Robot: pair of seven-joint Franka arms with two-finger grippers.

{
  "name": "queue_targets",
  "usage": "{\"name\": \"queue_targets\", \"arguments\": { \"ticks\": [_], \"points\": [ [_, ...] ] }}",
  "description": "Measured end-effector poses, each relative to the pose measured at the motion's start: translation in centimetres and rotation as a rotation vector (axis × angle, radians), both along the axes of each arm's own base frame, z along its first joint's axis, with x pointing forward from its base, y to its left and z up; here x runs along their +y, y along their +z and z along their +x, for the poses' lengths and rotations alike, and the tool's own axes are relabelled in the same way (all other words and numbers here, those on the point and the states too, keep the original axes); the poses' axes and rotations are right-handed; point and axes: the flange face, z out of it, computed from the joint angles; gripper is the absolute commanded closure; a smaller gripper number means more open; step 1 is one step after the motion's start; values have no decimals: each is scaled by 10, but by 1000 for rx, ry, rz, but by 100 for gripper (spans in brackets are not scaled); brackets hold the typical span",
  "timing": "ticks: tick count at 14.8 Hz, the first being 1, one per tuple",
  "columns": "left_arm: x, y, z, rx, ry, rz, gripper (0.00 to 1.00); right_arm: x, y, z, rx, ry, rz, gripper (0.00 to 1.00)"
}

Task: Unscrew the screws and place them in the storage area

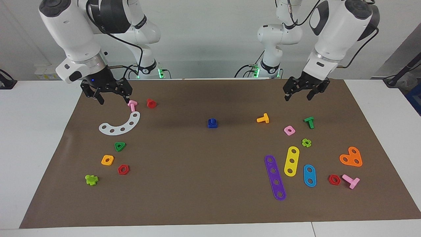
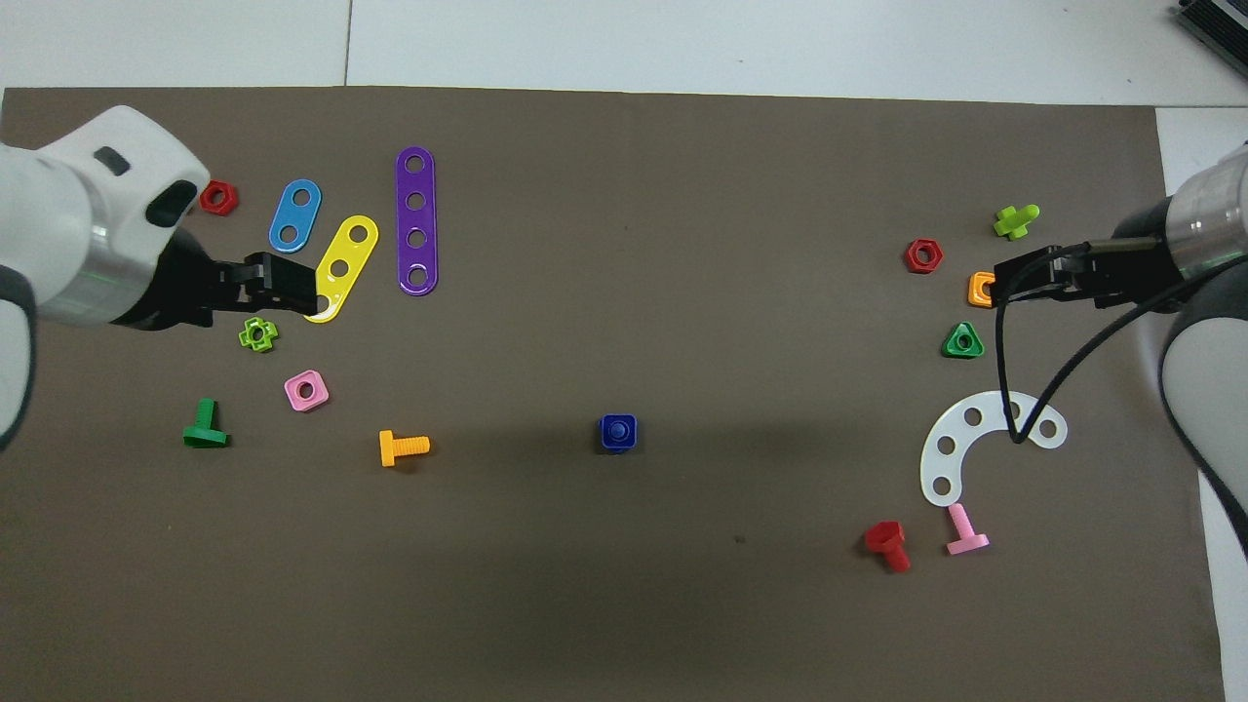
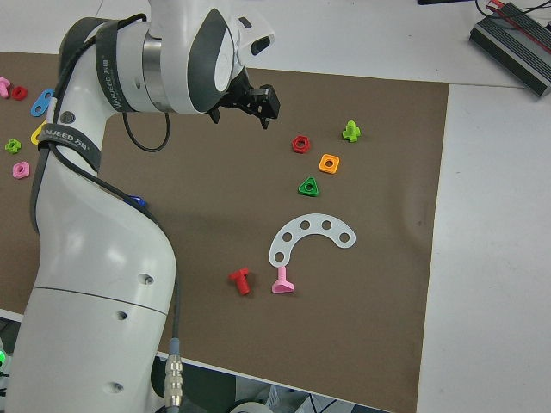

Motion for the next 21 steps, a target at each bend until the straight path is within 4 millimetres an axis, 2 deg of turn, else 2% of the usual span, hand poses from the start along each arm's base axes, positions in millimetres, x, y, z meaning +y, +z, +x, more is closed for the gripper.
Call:
{"name": "queue_targets", "arguments": {
  "ticks": [5,7,11,16,19,21],
  "points": [
    [-118,-63,4,-24,-22,-28,0,0,0,0,0,0,0,0],
    [-153,-84,1,-40,-47,-41,0,0,0,0,0,0,0,0],
    [-201,-118,-11,-34,-113,-43,0,0,0,0,0,0,0,0],
    [-248,-184,-31,-9,-174,-32,3,0,0,0,0,0,0,0],
    [-262,-230,-50,-11,-198,-30,8,0,0,0,0,0,0,0],
    [-265,-247,-63,4,-212,-18,8,0,0,0,0,0,0,0]
  ]
}}
